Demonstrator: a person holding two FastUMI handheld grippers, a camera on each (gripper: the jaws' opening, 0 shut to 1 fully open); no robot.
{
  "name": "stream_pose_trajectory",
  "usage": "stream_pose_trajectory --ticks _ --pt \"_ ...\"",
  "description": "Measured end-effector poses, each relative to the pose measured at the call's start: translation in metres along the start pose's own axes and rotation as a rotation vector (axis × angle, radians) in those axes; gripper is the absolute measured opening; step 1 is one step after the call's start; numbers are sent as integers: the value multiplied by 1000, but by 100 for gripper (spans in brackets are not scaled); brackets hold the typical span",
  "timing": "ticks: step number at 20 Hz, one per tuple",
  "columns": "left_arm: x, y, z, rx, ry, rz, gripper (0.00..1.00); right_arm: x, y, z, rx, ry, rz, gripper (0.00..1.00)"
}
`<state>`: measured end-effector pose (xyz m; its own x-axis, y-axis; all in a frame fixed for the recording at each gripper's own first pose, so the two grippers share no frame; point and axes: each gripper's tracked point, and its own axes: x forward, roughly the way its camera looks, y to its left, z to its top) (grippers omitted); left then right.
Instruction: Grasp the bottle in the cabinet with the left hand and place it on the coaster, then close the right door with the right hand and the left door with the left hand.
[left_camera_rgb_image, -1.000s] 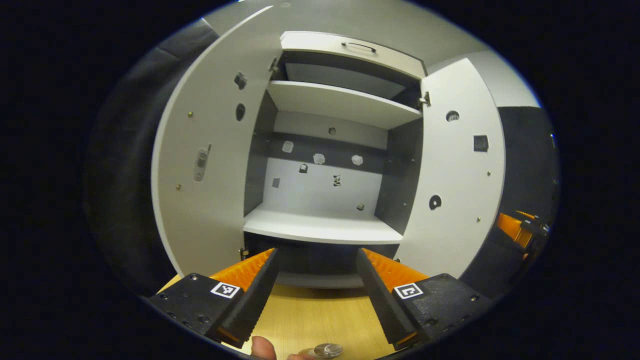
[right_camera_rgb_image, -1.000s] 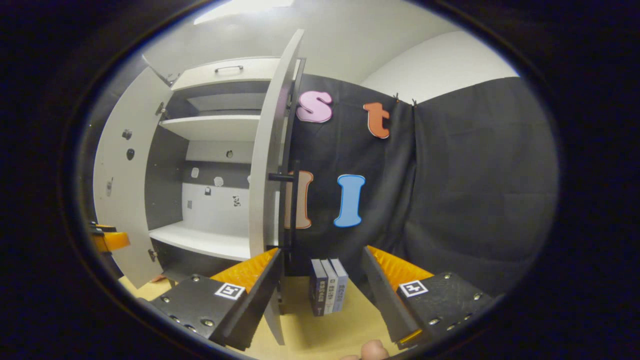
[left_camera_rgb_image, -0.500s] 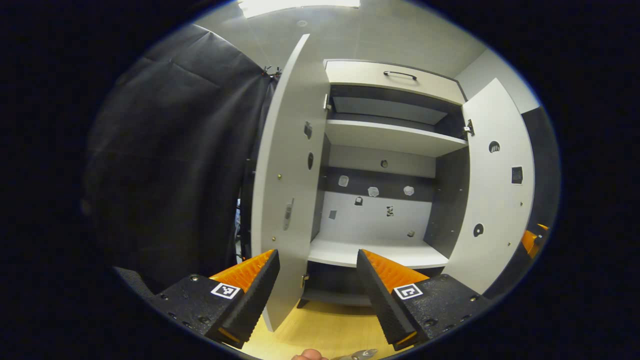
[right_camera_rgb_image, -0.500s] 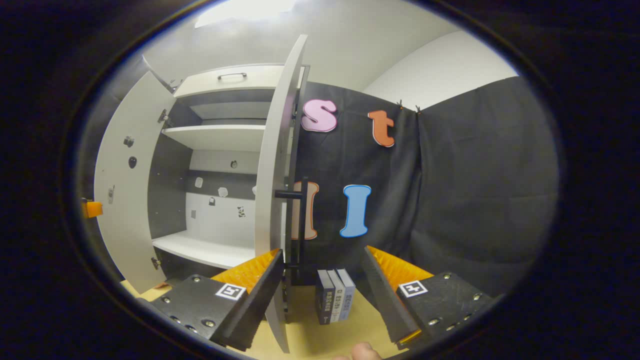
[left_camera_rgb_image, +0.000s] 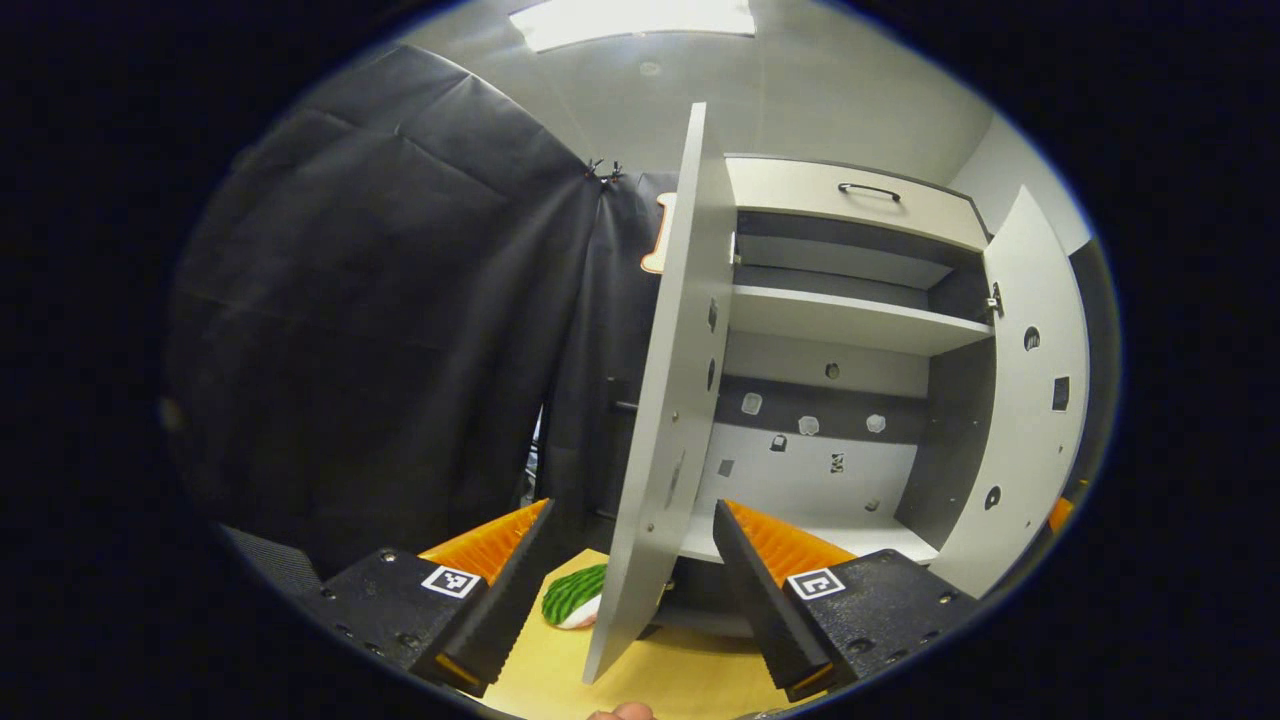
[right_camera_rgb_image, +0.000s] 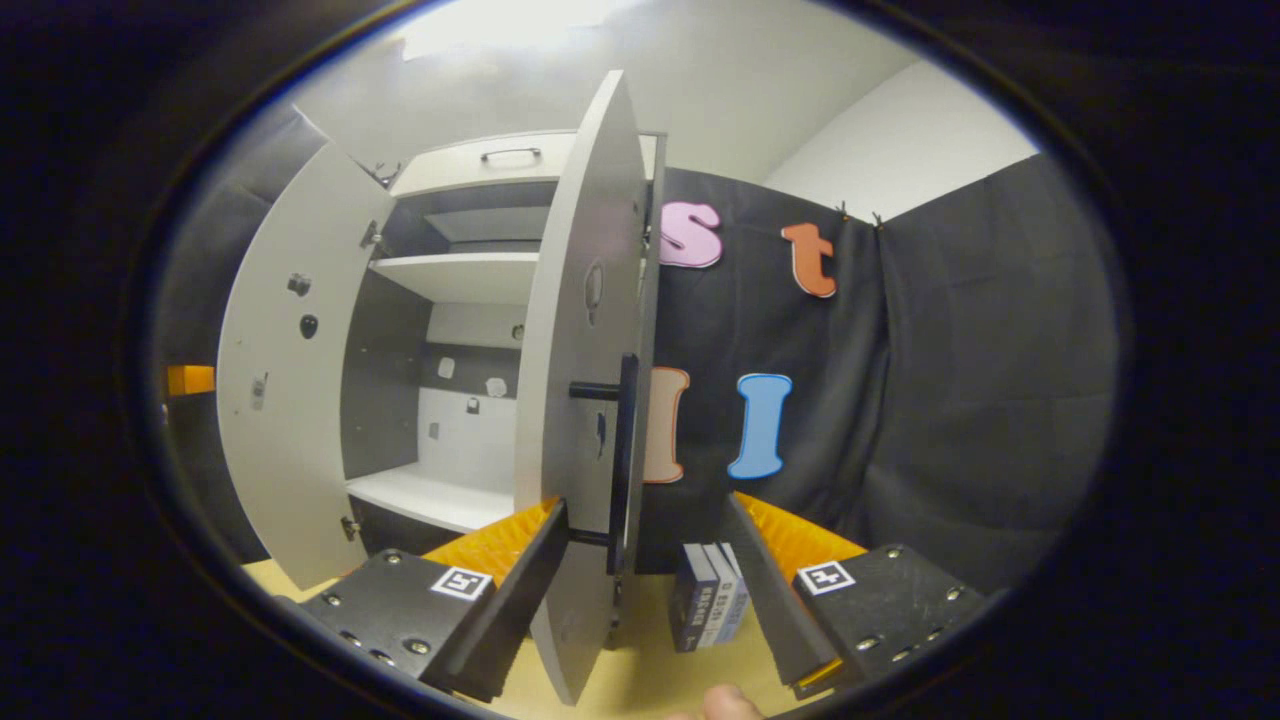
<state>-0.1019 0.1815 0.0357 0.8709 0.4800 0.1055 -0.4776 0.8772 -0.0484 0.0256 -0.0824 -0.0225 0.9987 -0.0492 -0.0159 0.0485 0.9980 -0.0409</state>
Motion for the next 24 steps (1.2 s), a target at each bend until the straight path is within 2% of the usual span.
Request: stream_pose_trajectory --ticks 1,5,6,7,8,9,10,11,12,13,14,15,17,18,24 --pt "0 4 -1 5 -3 10 91 2 8 -1 7 2 16 93" --pt "1 21 -6 -3 9 50 91 11 36 0 17 5 78 95" --pt "1 26 -7 -6 16 60 96 13 43 0 22 8 94 93" --pt "0 31 -10 -11 25 69 91 16 49 -1 29 11 110 95" --pt "1 34 -14 -14 34 76 91 18 57 -1 35 14 126 95" --pt "3 36 -17 -16 39 85 96 22 64 -2 38 15 141 95" --pt "4 39 -19 -17 45 94 96 26 72 -1 35 15 154 95" --pt "7 42 -21 -16 48 104 91 30 79 0 30 13 168 93" --pt "7 46 -22 -16 49 112 96 34 87 -1 25 11 181 95" --pt "7 51 -21 -15 51 119 96 38 94 -2 24 12 196 93" --pt "7 56 -22 -13 56 127 100 42 103 -4 28 18 219 93" --pt "8 58 -24 -12 61 136 96 45 115 -8 35 28 246 96" --pt "12 60 -29 -16 75 148 96 46 134 -13 38 43 281 94" --pt "15 63 -33 -20 78 150 96 47 142 -12 37 43 294 96" --pt "29 69 -43 -48 115 140 96 50 164 -16 26 44 324 96"
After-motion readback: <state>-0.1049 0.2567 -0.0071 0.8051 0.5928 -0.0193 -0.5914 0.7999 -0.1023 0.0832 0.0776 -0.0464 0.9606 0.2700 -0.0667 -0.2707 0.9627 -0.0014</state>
